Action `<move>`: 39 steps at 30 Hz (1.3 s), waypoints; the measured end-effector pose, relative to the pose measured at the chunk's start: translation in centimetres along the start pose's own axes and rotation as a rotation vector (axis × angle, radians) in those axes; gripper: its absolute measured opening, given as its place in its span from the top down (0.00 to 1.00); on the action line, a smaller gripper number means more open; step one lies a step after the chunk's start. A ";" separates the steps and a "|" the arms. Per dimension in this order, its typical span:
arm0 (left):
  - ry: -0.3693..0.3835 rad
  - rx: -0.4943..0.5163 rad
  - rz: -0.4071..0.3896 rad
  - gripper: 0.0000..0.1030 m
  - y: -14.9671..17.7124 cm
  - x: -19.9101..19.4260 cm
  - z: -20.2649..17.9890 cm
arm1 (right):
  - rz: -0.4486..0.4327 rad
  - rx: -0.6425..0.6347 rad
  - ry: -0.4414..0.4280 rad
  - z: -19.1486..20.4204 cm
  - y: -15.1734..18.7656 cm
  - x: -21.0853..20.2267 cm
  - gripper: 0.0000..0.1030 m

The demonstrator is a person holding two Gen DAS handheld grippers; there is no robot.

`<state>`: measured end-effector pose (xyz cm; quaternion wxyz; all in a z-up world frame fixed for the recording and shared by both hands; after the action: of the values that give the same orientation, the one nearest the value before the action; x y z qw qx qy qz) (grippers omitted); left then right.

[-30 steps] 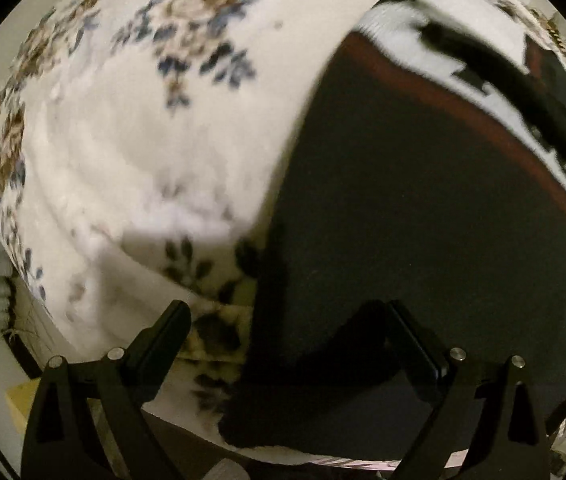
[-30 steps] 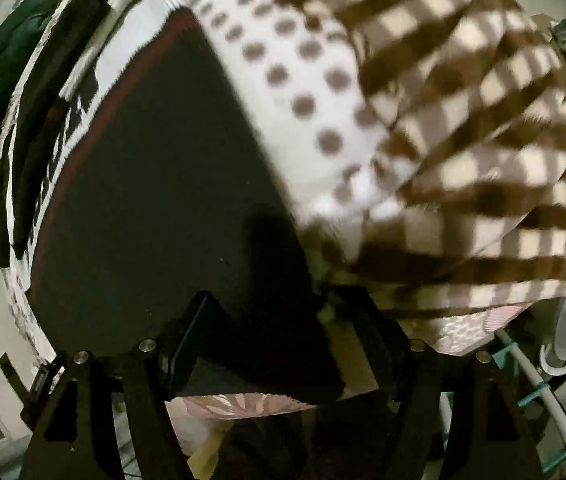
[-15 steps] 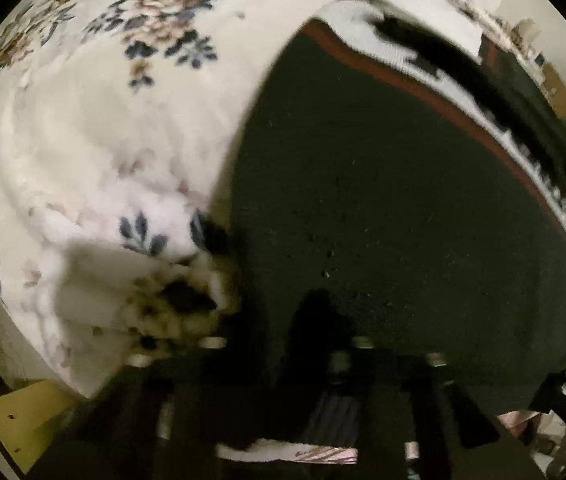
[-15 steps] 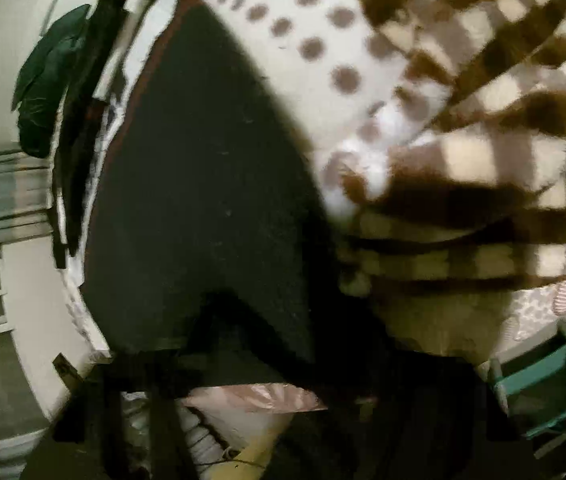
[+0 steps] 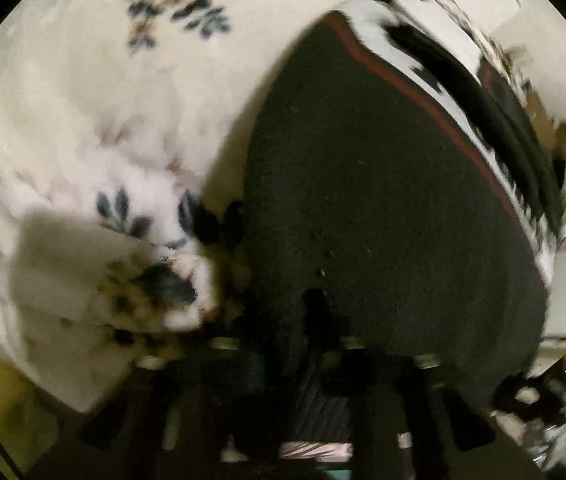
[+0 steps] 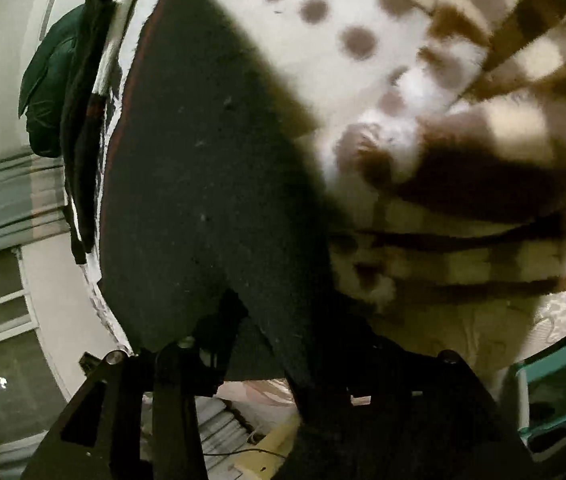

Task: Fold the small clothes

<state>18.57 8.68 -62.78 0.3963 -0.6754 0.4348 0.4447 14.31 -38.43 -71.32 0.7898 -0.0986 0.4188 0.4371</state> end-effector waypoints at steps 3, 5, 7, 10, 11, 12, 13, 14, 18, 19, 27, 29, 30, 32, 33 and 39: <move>-0.016 0.055 -0.032 0.94 -0.1 -1.4 -1.9 | -0.006 -0.026 0.028 1.1 0.6 -0.6 0.84; -0.011 0.059 -0.055 0.94 -0.2 -3.2 -2.4 | -0.013 -0.040 0.036 2.6 1.1 -1.3 0.85; 0.015 0.054 -0.084 0.94 -0.8 -5.2 -3.5 | -0.020 -0.050 0.027 4.1 1.4 -2.6 0.86; 0.056 0.036 -0.137 0.95 -2.8 -8.1 -4.1 | -0.035 -0.088 -0.007 6.5 1.4 -4.9 0.86; 0.074 0.021 -0.154 0.95 -3.5 -9.1 -4.7 | -0.043 -0.103 -0.021 7.5 1.4 -5.9 0.86; 0.089 0.008 -0.164 0.95 -4.2 -9.4 -5.0 | -0.049 -0.117 -0.036 8.6 1.2 -6.7 0.86; 0.117 -0.012 -0.184 0.95 -5.2 -10.4 -5.8 | -0.058 -0.131 -0.047 9.7 0.9 -7.5 0.87; 0.131 -0.019 -0.196 0.95 -5.5 -11.5 -4.5 | -0.066 -0.140 -0.059 10.7 0.7 -8.4 0.87; 0.205 -0.046 -0.260 0.95 -10.0 -14.9 -6.8 | -0.104 -0.183 -0.121 15.7 -1.2 -11.5 0.87; 0.221 -0.045 -0.271 0.95 -11.0 -15.4 -7.2 | -0.122 -0.197 -0.134 17.1 -2.1 -12.3 0.87; 0.277 -0.015 -0.335 0.95 -22.6 -16.0 -13.6 | -0.218 -0.223 -0.179 25.8 -10.6 -15.2 0.87; 0.263 -0.007 -0.343 0.95 -25.9 -15.1 -14.7 | -0.240 -0.224 -0.179 27.8 -13.5 -15.0 0.87; 0.259 -0.010 -0.341 0.95 -27.4 -14.5 -15.0 | -0.250 -0.217 -0.182 28.8 -15.1 -14.8 0.87; 0.237 -0.024 -0.343 0.95 -31.2 -12.8 -15.4 | -0.267 -0.199 -0.178 30.4 -18.3 -14.1 0.87; 0.228 -0.031 -0.343 0.95 -32.5 -12.3 -15.4 | -0.275 -0.192 -0.168 31.2 -19.9 -13.8 0.87; 0.182 -0.118 -0.273 0.95 -40.5 -4.8 -14.4 | -0.290 -0.145 -0.108 34.2 -30.5 -9.7 0.87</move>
<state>59.24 8.94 -48.07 0.3717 -0.7876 0.3465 0.3486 54.94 -44.74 -48.92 0.8568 -0.1911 0.3242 0.3526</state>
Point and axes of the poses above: each gripper's, at about its wrist camera, not at the fingertips, and x roughly the way its jaws point, z to its left, y to its underside, the point moved 9 cm from there along x, roughly the way its jaws point, and after that the axes turned 2 degrees about -y, right-handed, at the moved point
